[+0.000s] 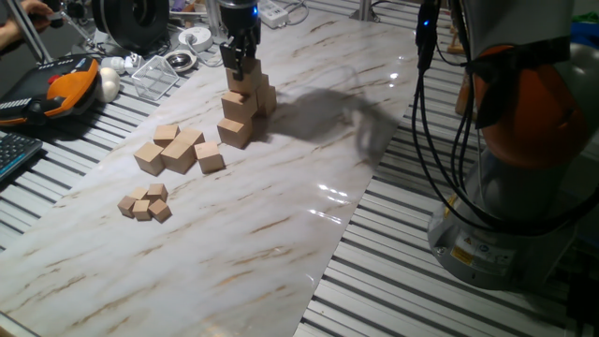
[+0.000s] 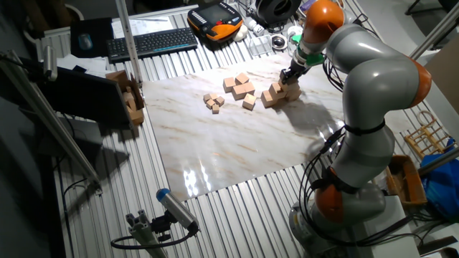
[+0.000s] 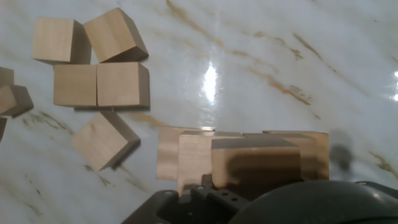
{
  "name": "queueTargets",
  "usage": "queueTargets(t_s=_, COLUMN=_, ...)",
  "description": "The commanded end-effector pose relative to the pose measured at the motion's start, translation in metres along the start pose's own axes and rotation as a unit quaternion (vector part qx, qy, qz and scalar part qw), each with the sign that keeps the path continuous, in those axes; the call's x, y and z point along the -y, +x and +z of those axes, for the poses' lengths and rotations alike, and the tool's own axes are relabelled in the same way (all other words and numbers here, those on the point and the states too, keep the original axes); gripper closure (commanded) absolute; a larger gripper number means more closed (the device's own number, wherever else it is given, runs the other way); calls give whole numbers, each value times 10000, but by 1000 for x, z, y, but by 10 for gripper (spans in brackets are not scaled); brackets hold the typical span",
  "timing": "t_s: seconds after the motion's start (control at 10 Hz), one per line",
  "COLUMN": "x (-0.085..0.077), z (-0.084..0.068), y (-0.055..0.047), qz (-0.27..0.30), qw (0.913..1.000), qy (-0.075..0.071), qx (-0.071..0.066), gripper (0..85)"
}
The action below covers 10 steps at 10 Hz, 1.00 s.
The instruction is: Stack the blocks into a pyramid shape
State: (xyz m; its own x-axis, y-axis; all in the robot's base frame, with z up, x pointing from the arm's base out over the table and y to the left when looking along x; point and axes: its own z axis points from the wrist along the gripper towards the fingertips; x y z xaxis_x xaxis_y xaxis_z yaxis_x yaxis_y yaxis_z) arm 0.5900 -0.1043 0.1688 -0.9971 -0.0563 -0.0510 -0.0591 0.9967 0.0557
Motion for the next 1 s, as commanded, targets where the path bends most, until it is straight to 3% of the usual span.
queueTargets(t_s=0.0, x=0, z=1, y=0, qz=-6, qw=10000, qy=-14, qx=1, gripper=850)
queueTargets(t_s=0.9, x=0, z=0, y=1, qz=170, qw=9998, qy=-9, qx=-68, gripper=850)
